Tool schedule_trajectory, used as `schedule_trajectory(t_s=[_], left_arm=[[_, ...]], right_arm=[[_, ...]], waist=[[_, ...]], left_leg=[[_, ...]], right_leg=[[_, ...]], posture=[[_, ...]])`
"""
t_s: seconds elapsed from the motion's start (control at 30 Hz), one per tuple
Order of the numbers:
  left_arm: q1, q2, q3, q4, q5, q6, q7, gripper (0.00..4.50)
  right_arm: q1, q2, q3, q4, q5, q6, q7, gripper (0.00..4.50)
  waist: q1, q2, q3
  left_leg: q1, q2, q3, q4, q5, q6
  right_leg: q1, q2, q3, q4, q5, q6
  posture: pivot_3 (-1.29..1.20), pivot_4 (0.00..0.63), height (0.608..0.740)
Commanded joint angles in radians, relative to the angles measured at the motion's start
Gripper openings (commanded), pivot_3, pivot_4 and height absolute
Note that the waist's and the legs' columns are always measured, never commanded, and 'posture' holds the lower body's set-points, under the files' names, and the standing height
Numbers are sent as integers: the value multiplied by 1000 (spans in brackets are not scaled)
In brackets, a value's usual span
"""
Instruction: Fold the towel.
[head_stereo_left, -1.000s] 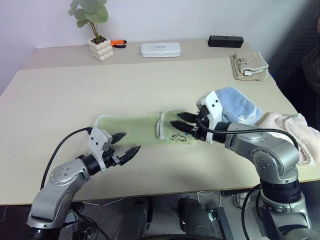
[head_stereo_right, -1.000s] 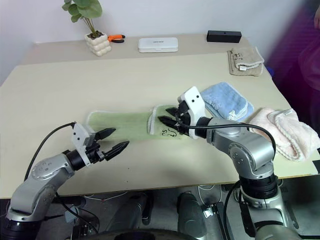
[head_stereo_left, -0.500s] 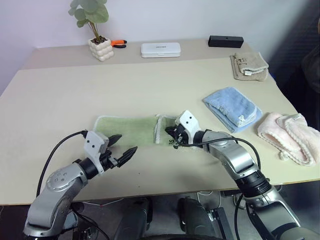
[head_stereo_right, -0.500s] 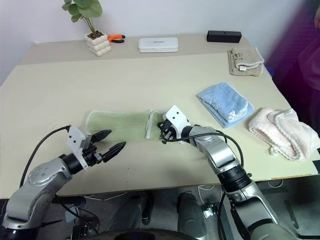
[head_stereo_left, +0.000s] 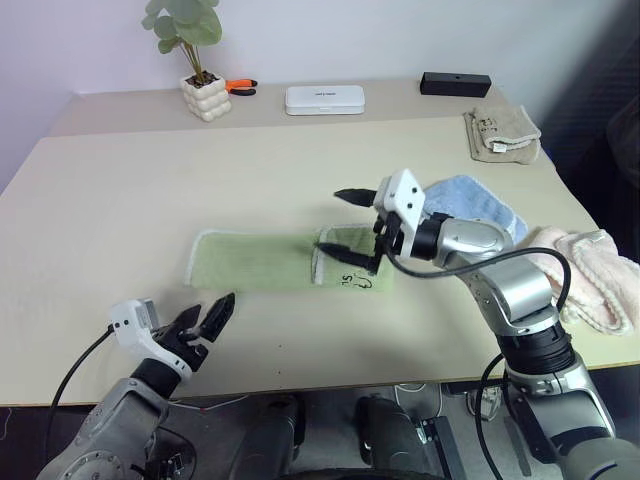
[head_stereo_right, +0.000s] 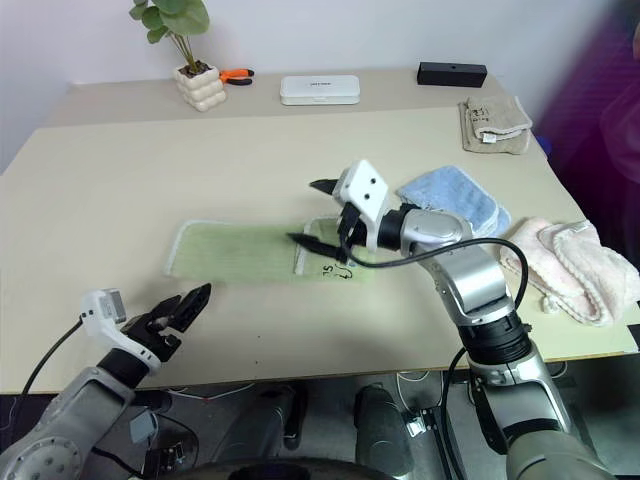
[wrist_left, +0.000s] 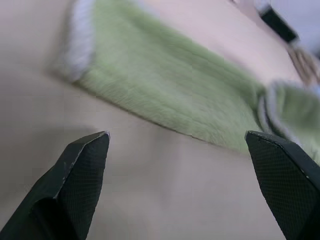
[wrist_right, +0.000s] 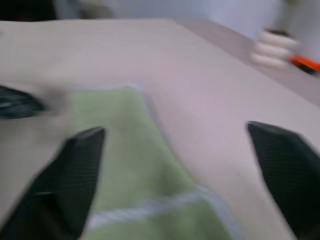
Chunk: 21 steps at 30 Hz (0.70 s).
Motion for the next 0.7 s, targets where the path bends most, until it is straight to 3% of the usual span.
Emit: schedule_trajectory(t_s=[0.03,0.33,0.43,0.67,0.7], left_arm=[[-36,-22,39,28,-189,-22,176,4500],[-240,-25,36,257,-341,-96,409,4500],[-286,-33,38,302,-343,-125,428,3768],[-338,-11,47,297,-345,-162,423,288],[-345,-2,55,290,-329,-172,409,86]], right_arm=[[25,-3,29,-37,-23,-77,37,4485],[20,13,41,-25,-49,-115,42,4485],[23,16,42,-32,-53,-115,38,4500],[50,12,46,-58,-66,-99,19,4500],[55,10,46,-61,-67,-95,16,4500]], waist=[[1,-1,0],[14,-1,-1],[21,-1,-1],[22,-2,-1],[22,-2,-1]], left_leg=[[0,0,0,0,0,0],[3,-1,0,1,0,0],[4,-1,0,1,0,0],[4,-1,0,1,0,0],[4,-1,0,1,0,0]], right_leg=[[0,0,0,0,0,0],[3,1,0,1,-1,-2],[4,1,0,1,-1,-2],[4,1,0,0,-1,-2],[4,1,0,0,-1,-3]], posture=[[0,150,740],[0,150,740],[0,150,740],[0,150,740],[0,150,740]])
